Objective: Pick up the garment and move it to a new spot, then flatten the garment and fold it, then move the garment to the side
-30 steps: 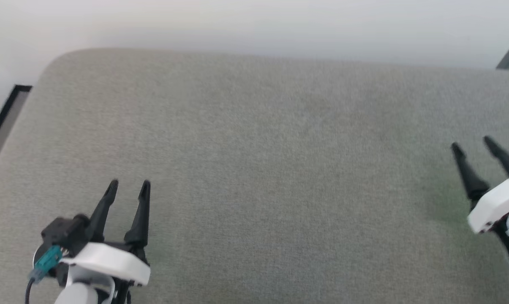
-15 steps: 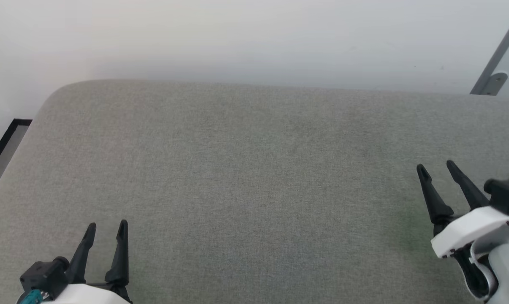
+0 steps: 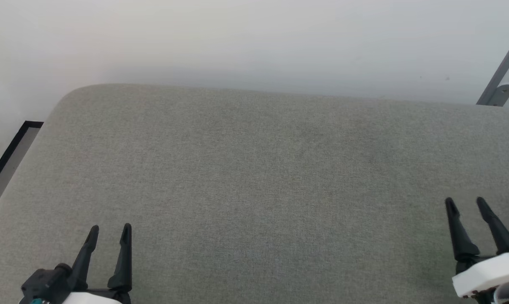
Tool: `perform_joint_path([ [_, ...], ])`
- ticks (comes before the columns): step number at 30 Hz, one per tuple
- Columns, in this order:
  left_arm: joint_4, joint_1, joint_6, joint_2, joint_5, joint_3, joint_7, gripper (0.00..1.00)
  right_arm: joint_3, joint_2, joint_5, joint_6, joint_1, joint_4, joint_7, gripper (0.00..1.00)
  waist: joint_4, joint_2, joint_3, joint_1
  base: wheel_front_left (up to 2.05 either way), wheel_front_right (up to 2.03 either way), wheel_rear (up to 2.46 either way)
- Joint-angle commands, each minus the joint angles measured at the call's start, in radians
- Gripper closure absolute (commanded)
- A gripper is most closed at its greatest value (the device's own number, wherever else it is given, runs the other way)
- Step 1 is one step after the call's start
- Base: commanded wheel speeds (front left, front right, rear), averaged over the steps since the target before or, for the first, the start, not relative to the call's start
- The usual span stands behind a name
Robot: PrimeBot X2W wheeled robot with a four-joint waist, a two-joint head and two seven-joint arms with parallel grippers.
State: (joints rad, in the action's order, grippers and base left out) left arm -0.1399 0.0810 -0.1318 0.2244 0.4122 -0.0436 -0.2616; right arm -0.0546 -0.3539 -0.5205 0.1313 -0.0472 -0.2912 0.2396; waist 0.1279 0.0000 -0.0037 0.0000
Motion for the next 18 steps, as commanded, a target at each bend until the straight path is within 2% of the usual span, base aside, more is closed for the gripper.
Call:
perform_joint_path([
  [1,0.013,0.019,0.002,-0.001,-0.015,0.008,-0.004,0.0,0.03,0.015,0.01,-0.001,0.027,0.031,-0.016,0.0,-0.003,0.0,0.002,0.0,0.0,0.0,0.0],
  [11,0.078,0.066,0.002,-0.022,-0.043,0.051,-0.005,0.0,0.125,0.062,0.051,-0.001,0.114,0.151,-0.083,0.0,-0.016,0.0,0.02,0.0,0.0,0.0,0.0],
  [18,0.086,0.06,0.002,-0.027,-0.048,0.052,-0.004,0.0,0.154,0.086,0.061,-0.001,0.127,0.187,-0.106,0.0,-0.016,0.0,0.026,0.0,0.0,0.0,0.0],
])
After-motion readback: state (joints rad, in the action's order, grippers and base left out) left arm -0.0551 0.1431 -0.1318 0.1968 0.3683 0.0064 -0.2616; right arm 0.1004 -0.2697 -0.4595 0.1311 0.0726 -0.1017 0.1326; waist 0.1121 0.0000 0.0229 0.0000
